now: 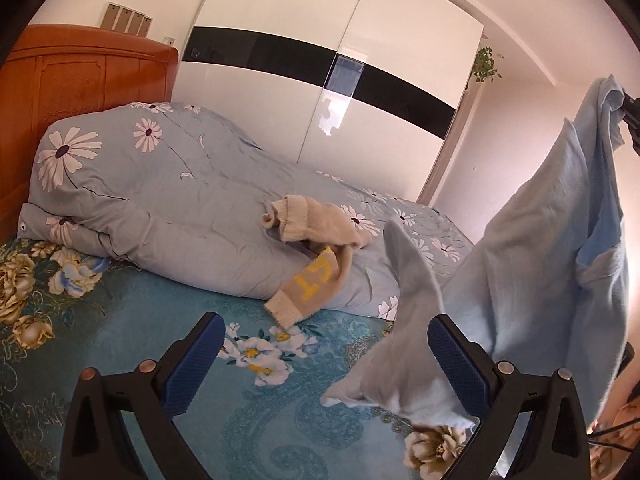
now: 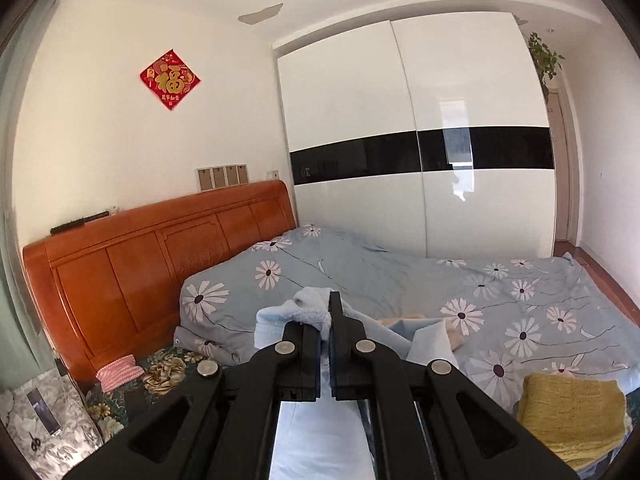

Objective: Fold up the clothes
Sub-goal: 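Grasp the light-blue shirt with the right gripper and lift it up, then lower the shirt onto the bed while the left gripper grasps its other edge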

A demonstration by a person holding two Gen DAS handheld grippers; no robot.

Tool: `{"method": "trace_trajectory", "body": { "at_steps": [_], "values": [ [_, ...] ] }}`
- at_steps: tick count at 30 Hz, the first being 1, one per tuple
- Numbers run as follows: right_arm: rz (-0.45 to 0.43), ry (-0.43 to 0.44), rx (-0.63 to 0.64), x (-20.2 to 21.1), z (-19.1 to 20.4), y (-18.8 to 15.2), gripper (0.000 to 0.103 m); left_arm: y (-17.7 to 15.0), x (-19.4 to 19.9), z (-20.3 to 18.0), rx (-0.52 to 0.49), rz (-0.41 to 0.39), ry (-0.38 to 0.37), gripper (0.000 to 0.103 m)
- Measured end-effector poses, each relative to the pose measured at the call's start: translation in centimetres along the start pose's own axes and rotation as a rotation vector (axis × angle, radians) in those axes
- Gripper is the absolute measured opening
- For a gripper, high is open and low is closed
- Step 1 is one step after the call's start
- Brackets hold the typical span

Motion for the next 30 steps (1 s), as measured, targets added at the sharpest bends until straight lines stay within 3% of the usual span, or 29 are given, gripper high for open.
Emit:
{"method": "trace_trajectory", "body": {
  "at_steps": [2, 6, 12, 18, 24, 29, 30],
  "values": [
    [0.050, 0.007, -0.019, -1.4, -0.1, -0.9, 0.003, -0.5, 0.3, -0.3, -0.004, 0.008, -0.006, 0.103],
    [0.105, 0.142, -0.071, -3.9, 1.8, -4.0, 0.003, -0.7, 1.1, -0.8, -0.047, -0.005, -0.014, 0.103],
    [0.189, 0.266, -0.178, -5.7, 2.6, -9.5, 0.003, -1.5, 0.5, -0.7, -0.076, 0.031, -0.030, 0.103],
    [0.263, 0.274, -0.256, -5.5, 1.4, -14.4, 0.003, -2.0, -0.9, -1.6, -0.060, 0.081, -0.089, 0.103],
    [0.261, 0.279, -0.291, -4.3, 0.7, -16.1, 0.003, -3.3, -2.0, -5.4, -0.154, 0.099, -0.117, 0.101],
    [0.259, 0.258, -0.306, -3.1, -0.6, -16.9, 0.004, -4.9, -2.7, -7.6, -0.187, 0.133, -0.158, 0.078],
    [0.258, 0.254, -0.313, -2.9, -0.9, -17.2, 0.004, -5.2, -2.9, -7.9, -0.191, 0.144, -0.166, 0.067]
  ]
}}
Point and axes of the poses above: each gripper's, at about its wrist camera, not at the fingertips, and x roughly against the way its jaws point, z to its left, y to its top, the point moved 10 cm from there along -x, roughly the way its jaws point, and after that the axes turned 15 degrees about y, right-handed, at the moved point
